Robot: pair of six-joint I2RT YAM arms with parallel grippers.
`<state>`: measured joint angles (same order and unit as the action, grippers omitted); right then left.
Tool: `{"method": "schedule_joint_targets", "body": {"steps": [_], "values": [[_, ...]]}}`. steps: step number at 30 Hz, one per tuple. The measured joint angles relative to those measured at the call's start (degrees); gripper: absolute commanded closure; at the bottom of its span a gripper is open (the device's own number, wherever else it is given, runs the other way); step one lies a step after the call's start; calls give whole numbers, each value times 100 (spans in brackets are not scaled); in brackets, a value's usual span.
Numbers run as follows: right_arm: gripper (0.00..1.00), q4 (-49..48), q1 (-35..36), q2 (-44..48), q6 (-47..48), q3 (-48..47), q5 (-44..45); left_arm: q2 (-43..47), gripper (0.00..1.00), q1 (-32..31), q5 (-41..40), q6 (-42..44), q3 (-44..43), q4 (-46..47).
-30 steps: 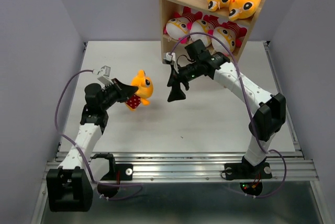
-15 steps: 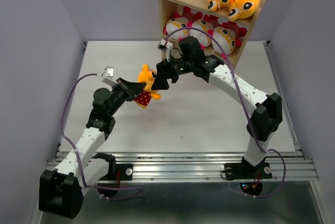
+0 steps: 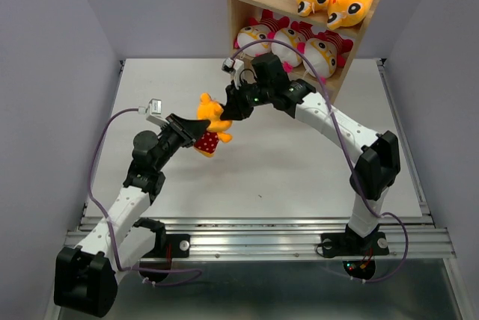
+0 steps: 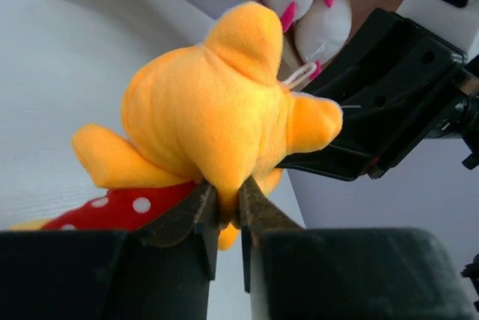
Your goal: Place and organize the stuffed toys onto the shelf
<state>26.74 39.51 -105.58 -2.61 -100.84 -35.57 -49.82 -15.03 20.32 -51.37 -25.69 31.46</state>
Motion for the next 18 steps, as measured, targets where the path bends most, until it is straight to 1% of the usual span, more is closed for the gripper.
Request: {"method": "schedule_joint_targets", "body": {"steps": [1, 2, 3, 5, 6, 7, 8, 9, 13, 14, 16, 18], "values": [[96, 2, 0, 11, 181, 0, -46, 57, 39, 0, 35, 22, 39, 17], [99, 7, 0, 28, 518, 0, -92, 127, 32, 0, 79, 81, 79, 13], [99, 7, -2, 61, 800, 7, -105, 254, 21, -2, 168, 94, 133, 0], [99, 48, -4, 188, 1464, 20, -146, 448, 13, -24, 264, 197, 195, -33], [99, 116, 0, 273, 1777, 37, -151, 603, 6, -44, 328, 236, 210, -72], [99, 214, 4, 352, 2186, 48, -149, 809, 3, -68, 380, 339, 212, -101], [99, 354, 15, 426, 2669, 48, -151, 938, 2, -70, 409, 428, 210, -136], [99, 435, 22, 525, 2938, 48, -151, 1121, 1, -74, 428, 557, 208, -229], [99, 824, 33, 870, 4568, 249, -160, 1620, 1, -57, 470, 1167, 22, -1029], [99, 986, 33, 1019, 5108, 424, -138, 1698, 2, -31, 494, 1342, -92, -1261], [99, 1088, 33, 1189, 5803, 691, -68, 1757, 1, 7, 529, 1550, -264, -1602], [99, 1193, 33, 1423, 6852, 1165, 111, 1764, 2, 57, 599, 1711, -400, -1904]]}}
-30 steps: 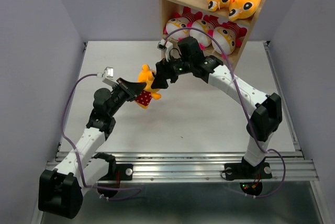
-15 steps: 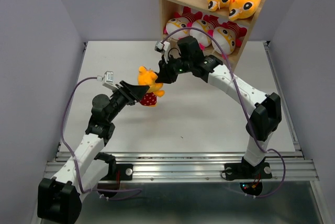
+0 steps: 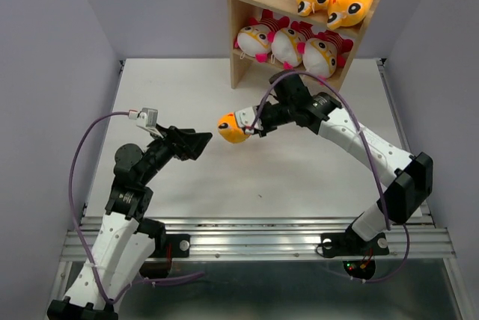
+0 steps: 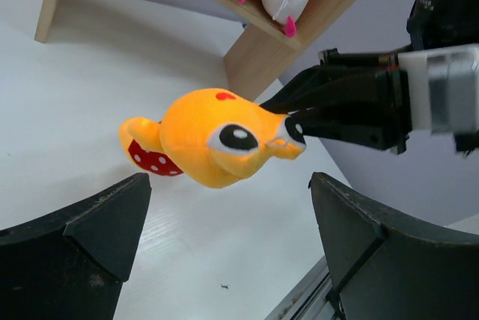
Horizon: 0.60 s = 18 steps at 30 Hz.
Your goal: Place and organize the stuffed toys onto the shelf
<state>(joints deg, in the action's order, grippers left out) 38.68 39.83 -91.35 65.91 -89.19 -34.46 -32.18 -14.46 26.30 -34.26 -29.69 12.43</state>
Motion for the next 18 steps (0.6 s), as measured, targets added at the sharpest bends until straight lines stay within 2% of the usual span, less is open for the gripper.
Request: {"method": "schedule_joint_targets", "body": {"steps": [5, 8, 13, 18], "values": [[99, -374, 31, 673, 1681, 1486, 501, -278, 2, 79, 184, -166, -31, -177], [99, -855, 79, 1113, 2382, 2404, 675, -623, 2, 107, 413, -688, 173, 256], [99, -1644, 249, 1419, 2800, 3036, 791, -1279, 2, 107, 804, -1394, 514, 671], [99, -2439, 479, 1513, 2835, 3318, 859, -1622, 2, 70, 1036, -1657, 525, 992]]}}
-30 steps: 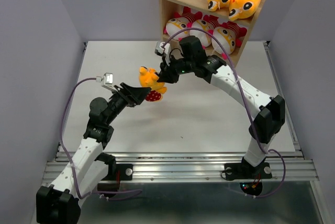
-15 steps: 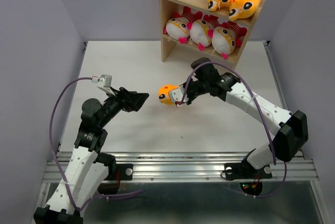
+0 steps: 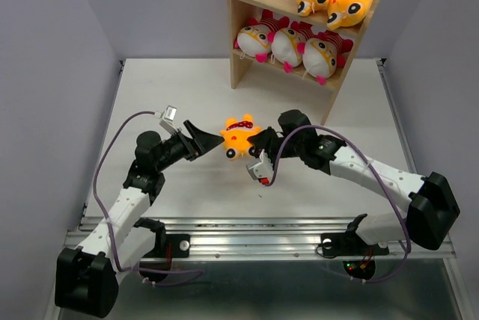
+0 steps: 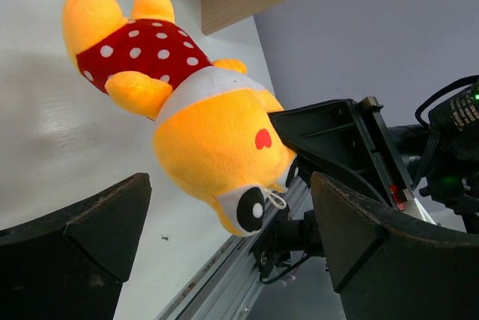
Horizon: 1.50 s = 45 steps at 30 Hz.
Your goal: Place and organize the stuffed toys onto the shelf
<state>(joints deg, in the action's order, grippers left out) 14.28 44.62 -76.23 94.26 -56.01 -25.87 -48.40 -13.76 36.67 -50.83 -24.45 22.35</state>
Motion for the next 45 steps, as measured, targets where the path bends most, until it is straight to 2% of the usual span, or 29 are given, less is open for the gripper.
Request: {"method": "schedule_joint_targets", "body": {"steps": [6, 9, 12, 13, 15, 16, 19, 21, 22, 23, 24, 25, 26, 27, 32, 38, 45], "values": [[98, -505, 181, 127, -72, 136, -4, -367, 3, -229, 52, -118, 0, 245], [95, -636, 262, 168, -111, 153, -4, -610, 9, -387, 22, -170, 0, 321], [94, -649, 310, 170, -151, 166, 2, -778, 20, -490, -26, -212, 0, 385], [93, -643, 310, 170, -166, 179, 17, -826, 31, -522, -50, -225, 0, 420], [92, -649, 319, 175, -195, 223, 37, -872, 45, -555, -70, -271, 0, 472], [91, -649, 339, 179, -219, 260, 46, -892, 60, -573, -70, -249, 0, 525], [83, -662, 376, 184, -354, 313, 76, -949, 91, -579, -57, -282, 0, 612], [78, -693, 389, 184, -739, 313, 129, -973, 97, -592, -61, -269, 0, 684], [60, -638, 393, 170, -975, 249, 168, -973, 98, -603, -74, -275, 9, 721], [60, -608, 396, 142, -1150, 195, 186, -970, 99, -608, -83, -273, 17, 765], [34, -490, 407, 46, -1576, -20, 271, -960, 100, -608, -149, -264, 55, 868], [24, -424, 415, -59, -1945, -236, 369, -944, 100, -608, -229, -282, 107, 955], [4, -358, 424, -190, -2391, -509, 476, -872, 100, -581, -380, -295, 227, 1108], [0, -356, 424, -258, -2802, -667, 581, -782, 100, -564, -485, -315, 341, 1193], [0, -131, 420, -341, -4461, -1204, 699, -24, 100, -568, -1158, -494, 1021, 1646], [0, 66, 372, -380, -6798, -1906, -304, 1178, 100, -577, -2190, -494, 1805, 1987], [0, -151, 210, -734, -9092, -2037, -970, 2131, 100, -577, -2927, -433, 2155, 2308]]}}
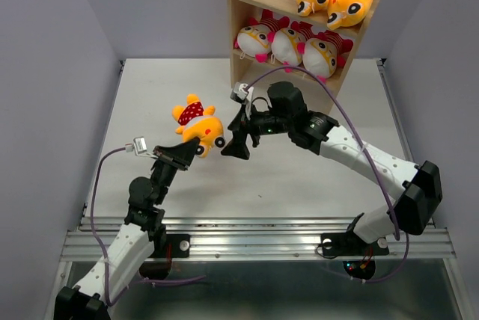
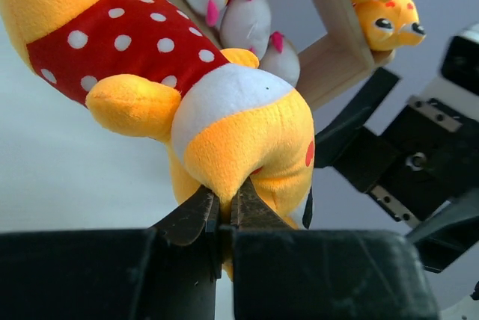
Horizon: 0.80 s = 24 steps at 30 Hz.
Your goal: Place and organize the stuffed toys onto the shelf
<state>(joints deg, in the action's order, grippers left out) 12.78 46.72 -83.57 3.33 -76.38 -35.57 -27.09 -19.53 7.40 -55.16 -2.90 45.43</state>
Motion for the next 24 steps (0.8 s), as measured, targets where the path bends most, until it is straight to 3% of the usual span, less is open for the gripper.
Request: {"method": "schedule_joint_targets", "body": {"steps": [13, 22, 24], "values": [[10, -817, -164, -557, -2671, -127, -52, 284, 100, 0, -144, 20, 0, 216], [26, -1408, -168, -968, -3552, -317, -81, 293, 100, 2, -168, 20, 4, 269], [36, -1429, -175, -1141, -3661, -387, -72, 293, 100, 2, -177, 20, 11, 269]]}}
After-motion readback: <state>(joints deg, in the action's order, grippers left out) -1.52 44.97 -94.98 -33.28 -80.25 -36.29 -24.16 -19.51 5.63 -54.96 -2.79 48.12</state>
